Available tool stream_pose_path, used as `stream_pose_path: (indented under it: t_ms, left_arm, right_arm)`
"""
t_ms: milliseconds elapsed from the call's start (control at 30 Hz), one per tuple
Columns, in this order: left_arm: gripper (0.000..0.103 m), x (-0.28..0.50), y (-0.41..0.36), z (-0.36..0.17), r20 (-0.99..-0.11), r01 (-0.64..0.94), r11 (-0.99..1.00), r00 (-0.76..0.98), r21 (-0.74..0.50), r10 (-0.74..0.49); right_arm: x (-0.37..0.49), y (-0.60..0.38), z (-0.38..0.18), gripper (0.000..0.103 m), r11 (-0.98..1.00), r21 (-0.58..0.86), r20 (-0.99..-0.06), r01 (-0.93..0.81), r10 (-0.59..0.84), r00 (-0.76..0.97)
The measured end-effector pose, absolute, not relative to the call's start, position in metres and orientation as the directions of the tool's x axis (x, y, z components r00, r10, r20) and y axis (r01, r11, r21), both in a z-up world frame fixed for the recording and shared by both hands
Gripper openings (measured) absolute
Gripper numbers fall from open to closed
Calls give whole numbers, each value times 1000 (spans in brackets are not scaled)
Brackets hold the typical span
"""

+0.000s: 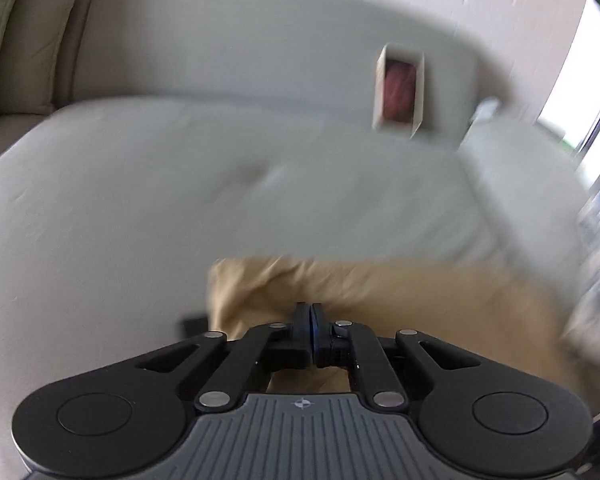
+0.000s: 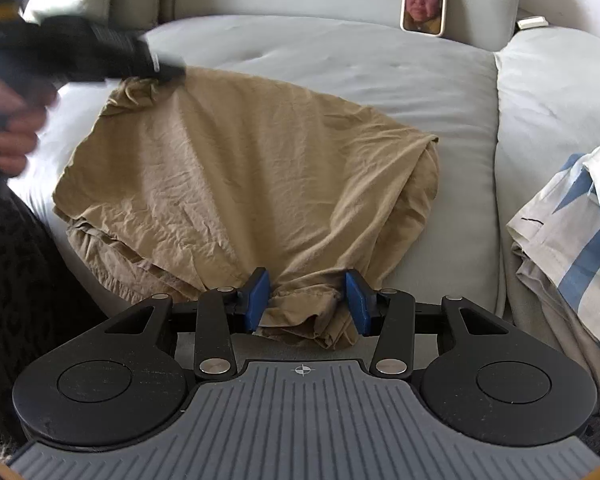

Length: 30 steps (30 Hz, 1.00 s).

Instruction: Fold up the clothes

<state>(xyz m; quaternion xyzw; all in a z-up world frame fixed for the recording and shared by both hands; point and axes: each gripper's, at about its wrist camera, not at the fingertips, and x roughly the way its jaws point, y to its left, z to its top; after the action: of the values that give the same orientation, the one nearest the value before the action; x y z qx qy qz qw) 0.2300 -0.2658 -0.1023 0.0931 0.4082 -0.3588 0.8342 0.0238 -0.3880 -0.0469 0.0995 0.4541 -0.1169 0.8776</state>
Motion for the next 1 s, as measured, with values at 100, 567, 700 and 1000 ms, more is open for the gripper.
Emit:
stream_pose_path:
  t_ms: [100,567,700,1000]
  left_arm:
    - [9,230,-251,-107,-746,658,737,412,-154,-524]
    - [9,167,-217,-91,-777,746,662,373,-74,-507]
    - [9,165,-204,-92,-780,725,677,351,-124,-518]
    - [9,160,-204,-94,-786,709,692,348,-136,-511]
  right_arm:
    - [23,-386,-46,48,952,66,-816,299,-121,565]
    - [12,-387,-40,49,946,77,-840,315,-109,531]
    - [16,-387,-34,48,948,72,-850,311,-105,516]
    - [48,-386,20,49,932,195,-716,306,-78,694]
